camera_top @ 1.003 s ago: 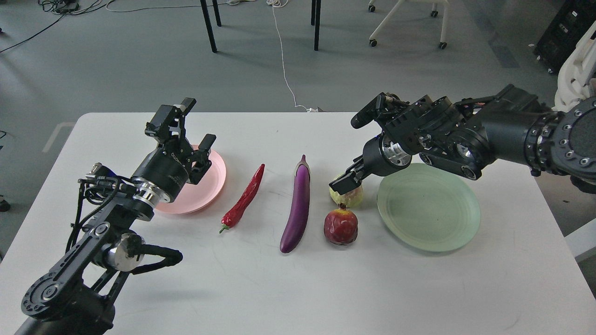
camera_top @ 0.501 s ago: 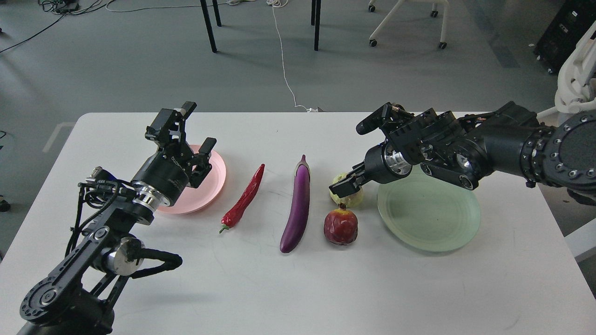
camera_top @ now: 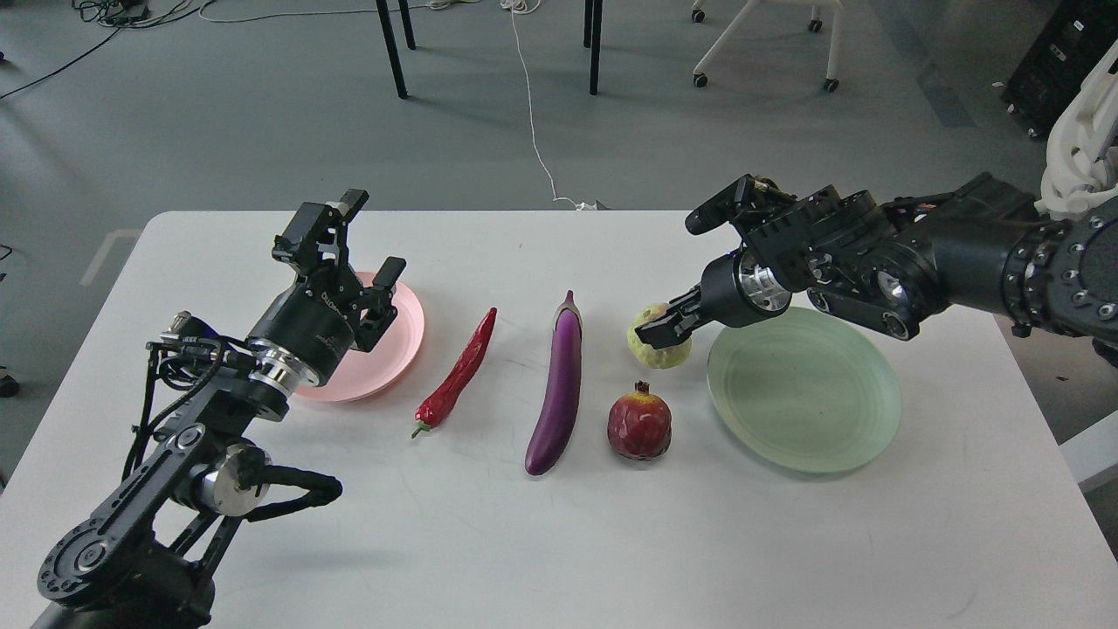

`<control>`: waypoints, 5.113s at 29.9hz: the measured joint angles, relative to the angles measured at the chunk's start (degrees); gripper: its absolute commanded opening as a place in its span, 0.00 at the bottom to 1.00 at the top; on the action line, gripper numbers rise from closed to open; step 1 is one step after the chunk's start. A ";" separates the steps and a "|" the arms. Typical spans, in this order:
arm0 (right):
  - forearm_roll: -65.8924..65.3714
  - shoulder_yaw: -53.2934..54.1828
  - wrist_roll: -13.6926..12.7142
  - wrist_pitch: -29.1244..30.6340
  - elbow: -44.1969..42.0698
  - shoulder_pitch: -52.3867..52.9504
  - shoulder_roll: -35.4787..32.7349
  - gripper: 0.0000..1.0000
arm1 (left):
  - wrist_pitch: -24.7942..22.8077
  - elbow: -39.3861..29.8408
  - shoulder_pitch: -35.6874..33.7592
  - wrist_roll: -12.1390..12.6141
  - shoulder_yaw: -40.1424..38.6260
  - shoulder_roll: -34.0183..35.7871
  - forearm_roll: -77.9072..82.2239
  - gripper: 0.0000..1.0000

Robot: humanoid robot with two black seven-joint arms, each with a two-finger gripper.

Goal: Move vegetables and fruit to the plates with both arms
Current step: 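Carry the fruit onto the light green plate and release it, then reach the right gripper down and grasp the red apple, then place the red apple on the light green plate and release, then lift the right gripper away from the plate and hold still, then reach the left gripper to the purple eggplant and grasp it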

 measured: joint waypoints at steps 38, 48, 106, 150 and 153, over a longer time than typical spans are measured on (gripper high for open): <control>-10.79 1.18 0.00 -1.77 17.17 5.94 -17.22 0.97 | -0.30 -0.68 -0.32 0.09 0.09 -0.50 0.03 0.98; -4.58 2.04 0.00 -2.59 24.76 6.04 -9.60 0.97 | -0.27 -0.79 -0.04 0.09 0.09 -0.31 0.09 0.98; -18.51 -4.86 0.00 -3.63 23.84 3.86 -23.44 0.97 | -0.30 -1.02 -0.76 0.53 2.31 -0.18 0.29 0.98; 70.47 67.18 0.00 11.49 17.93 -53.93 -34.40 0.97 | -23.08 19.47 -42.59 11.45 46.53 -1.33 56.56 0.97; 70.47 67.18 0.00 11.46 17.88 -53.93 -34.79 0.97 | -23.08 21.90 -42.59 11.86 46.71 -3.69 56.55 0.97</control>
